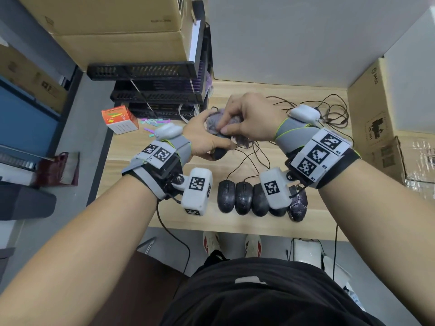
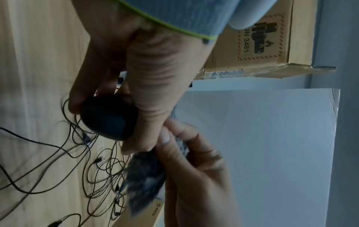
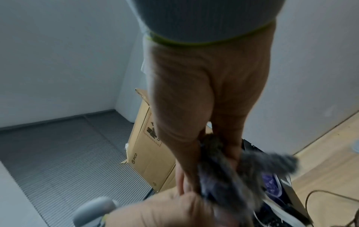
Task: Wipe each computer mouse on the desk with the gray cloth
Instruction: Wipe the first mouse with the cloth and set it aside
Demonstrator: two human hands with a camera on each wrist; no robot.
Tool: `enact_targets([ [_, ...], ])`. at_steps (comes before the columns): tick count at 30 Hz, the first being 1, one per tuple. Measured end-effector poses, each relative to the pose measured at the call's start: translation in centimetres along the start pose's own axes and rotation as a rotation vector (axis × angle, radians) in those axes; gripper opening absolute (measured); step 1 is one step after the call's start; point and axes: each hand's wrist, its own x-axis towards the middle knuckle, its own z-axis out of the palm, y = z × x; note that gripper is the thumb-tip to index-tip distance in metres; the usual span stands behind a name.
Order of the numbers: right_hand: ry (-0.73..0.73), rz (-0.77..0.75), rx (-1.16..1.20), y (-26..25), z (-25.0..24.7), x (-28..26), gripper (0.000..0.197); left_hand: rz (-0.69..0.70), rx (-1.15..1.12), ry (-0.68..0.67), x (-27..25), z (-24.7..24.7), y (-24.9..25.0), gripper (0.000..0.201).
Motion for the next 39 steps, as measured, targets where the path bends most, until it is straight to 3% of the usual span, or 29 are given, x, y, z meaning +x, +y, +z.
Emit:
enact_targets([
  [2,-0.193,0.062,0.122,0.0,-0.3,-0.4,0.015,-0.015,0.025,0.013,-0.1,-0.5,-0.4,0.095],
  [3,-0.184,0.080,0.154,0.2,-0.3,-0.4,0.015,-0.021,0.032,0.006,-0.2,-0.6,-0.5,0.095],
  [6,0.127,0.089,0.085,0.3,0.5,0.4,0.011,-0.035,0.053,-0.043,-0.4,-0.4,-0.5,0.076],
  [8,0.208,0.068,0.053,-0.1,1.2,0.9,0.010,-0.038,0.067,-0.037,-0.3,-0.5,-0.5,0.068],
  [11,-0.065,0.044,0.141,-0.4,1.9,0.8,0.016,-0.021,0.078,0.006,-0.2,-1.8,-0.9,0.082],
  [13,-0.137,0.066,0.143,0.4,1.9,0.8,0.018,-0.020,0.066,0.020,-0.2,-2.8,-1.0,0.086],
  [18,0.162,0.425,0.064,4.5,2.1,1.0,0.007,-0.031,-0.015,-0.035,0.0,-4.5,-0.8,0.081],
  [22,0.167,0.417,0.341,4.5,2.5,1.6,0.009,-0.034,-0.076,0.051,0.7,-6.5,-0.2,0.057],
  [25,0.163,0.362,0.400,3.1,3.2,2.8,0.032,0.052,-0.181,-0.048,0.9,-6.6,0.7,0.021],
  [28,0.172,0.304,0.340,2.3,4.3,4.0,0.055,0.198,-0.135,-0.100,1.2,-5.9,2.1,0.023],
  [29,0.148,0.282,0.353,2.5,4.6,4.3,0.056,0.242,-0.138,-0.122,1.1,-5.5,2.7,0.023],
  [31,0.103,0.216,0.315,2.8,5.0,4.9,0.038,0.330,-0.185,-0.175,0.8,-4.9,4.4,0.019],
  [33,0.169,0.241,0.236,4.0,5.1,5.4,0.028,0.410,-0.191,-0.166,0.6,-4.2,6.3,0.014],
  [37,0.444,0.535,0.313,7.2,4.2,6.1,0.058,0.455,-0.123,-0.116,0.7,-2.9,8.6,0.010],
  [39,0.433,0.490,0.422,8.5,2.2,6.4,0.066,0.435,-0.081,-0.074,0.9,-1.6,9.4,0.009],
])
